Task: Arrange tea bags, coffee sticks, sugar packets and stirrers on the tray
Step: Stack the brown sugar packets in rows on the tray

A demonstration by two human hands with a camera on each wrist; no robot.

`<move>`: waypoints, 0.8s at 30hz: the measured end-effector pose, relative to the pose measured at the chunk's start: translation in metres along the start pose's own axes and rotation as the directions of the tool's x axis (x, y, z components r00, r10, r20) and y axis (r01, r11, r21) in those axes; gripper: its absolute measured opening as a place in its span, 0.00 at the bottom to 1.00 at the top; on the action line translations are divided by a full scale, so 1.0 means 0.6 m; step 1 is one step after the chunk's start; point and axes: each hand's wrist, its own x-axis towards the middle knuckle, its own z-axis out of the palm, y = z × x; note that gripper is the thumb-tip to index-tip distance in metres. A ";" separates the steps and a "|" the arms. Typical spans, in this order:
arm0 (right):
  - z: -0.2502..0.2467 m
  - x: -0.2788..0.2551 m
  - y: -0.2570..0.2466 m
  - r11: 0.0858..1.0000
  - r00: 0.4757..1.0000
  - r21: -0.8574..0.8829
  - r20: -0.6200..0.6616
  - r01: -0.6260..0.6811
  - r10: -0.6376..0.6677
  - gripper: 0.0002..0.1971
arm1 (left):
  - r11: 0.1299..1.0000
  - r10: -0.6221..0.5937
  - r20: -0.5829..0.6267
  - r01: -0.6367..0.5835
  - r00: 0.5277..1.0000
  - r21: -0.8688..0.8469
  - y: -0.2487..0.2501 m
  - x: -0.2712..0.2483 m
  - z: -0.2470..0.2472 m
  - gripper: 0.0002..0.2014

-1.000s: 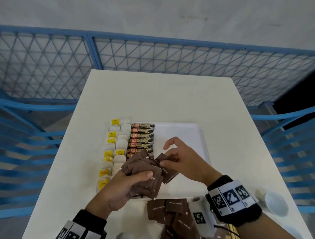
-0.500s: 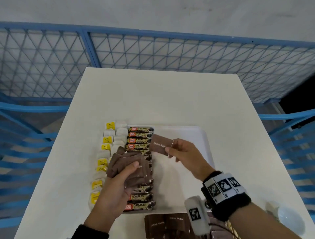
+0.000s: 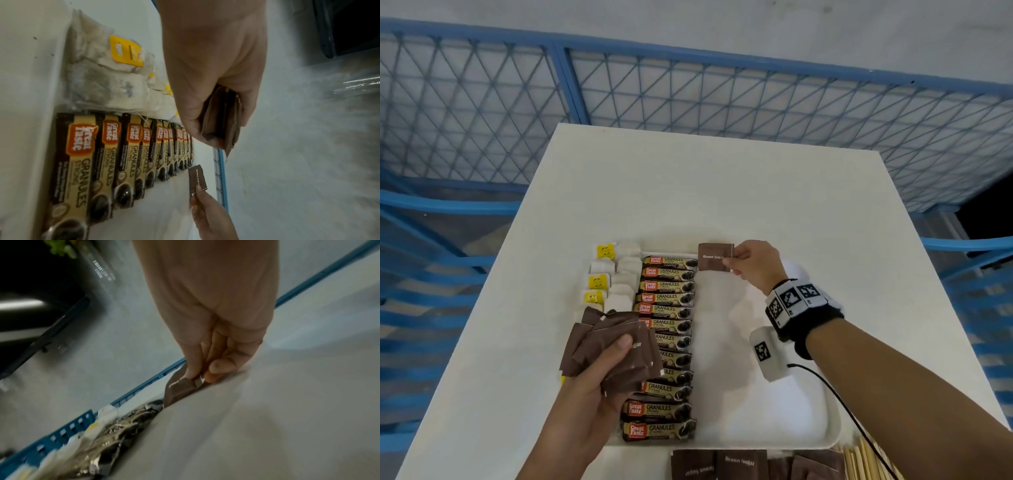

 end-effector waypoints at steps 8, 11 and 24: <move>0.019 0.009 0.008 1.000 0.995 0.000 -0.098 0.002 -0.002 0.14 | 1.000 -0.005 0.028 0.006 1.000 -0.016 -0.003 0.009 0.006 0.26; 0.017 -0.001 0.003 0.997 0.996 -0.074 -0.089 0.003 -0.010 0.15 | 1.000 -0.005 0.036 0.005 0.999 -0.009 -0.008 0.013 0.010 0.25; 0.032 -0.213 -0.067 0.969 0.856 0.235 0.484 0.069 -0.179 0.16 | 0.998 0.024 0.126 -0.031 0.992 0.056 -0.005 0.024 0.042 0.26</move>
